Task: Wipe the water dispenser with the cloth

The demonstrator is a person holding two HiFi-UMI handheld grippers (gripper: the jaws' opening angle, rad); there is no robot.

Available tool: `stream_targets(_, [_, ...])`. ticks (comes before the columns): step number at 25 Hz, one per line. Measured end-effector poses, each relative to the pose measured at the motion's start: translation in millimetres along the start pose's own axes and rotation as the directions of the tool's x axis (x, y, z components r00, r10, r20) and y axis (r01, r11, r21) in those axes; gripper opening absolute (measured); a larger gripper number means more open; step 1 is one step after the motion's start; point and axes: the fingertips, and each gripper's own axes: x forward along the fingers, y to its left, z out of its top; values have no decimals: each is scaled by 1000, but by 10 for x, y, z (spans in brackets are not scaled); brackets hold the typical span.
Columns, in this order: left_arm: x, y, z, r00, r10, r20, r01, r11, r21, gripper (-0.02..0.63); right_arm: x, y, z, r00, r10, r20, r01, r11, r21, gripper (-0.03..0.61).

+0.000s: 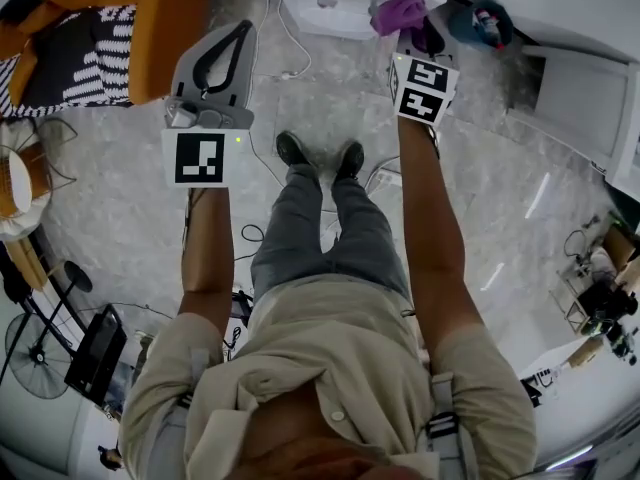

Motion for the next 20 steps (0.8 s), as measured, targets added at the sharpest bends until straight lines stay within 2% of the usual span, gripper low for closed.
stream_targets(3, [43,68,-100,1000,6,-6,-6,1000,6,15,173,109,-53,1000,-10,-15,10,1000,11,72])
stream_targets(7, [49,207,-219,1000,22,2,-22,1000,9,15,379,490,-27,1000,20,-23,-20,1000,17,72])
stream_targets(14, [94,243,-394,1000,19,13,-19,1000,-5,15,614,1445,126,986,167,-7,-166,985,39,72])
stream_targets(17, [122,219,-434,1000,14,14,-14,1000,-7,15,665,1589,178,980,200,5,-200,978,55,72])
stream_targets(20, [146,195,-476,1000,9,6,-9,1000,-14,15,656,1520,143,980,200,9,-200,978,54,72])
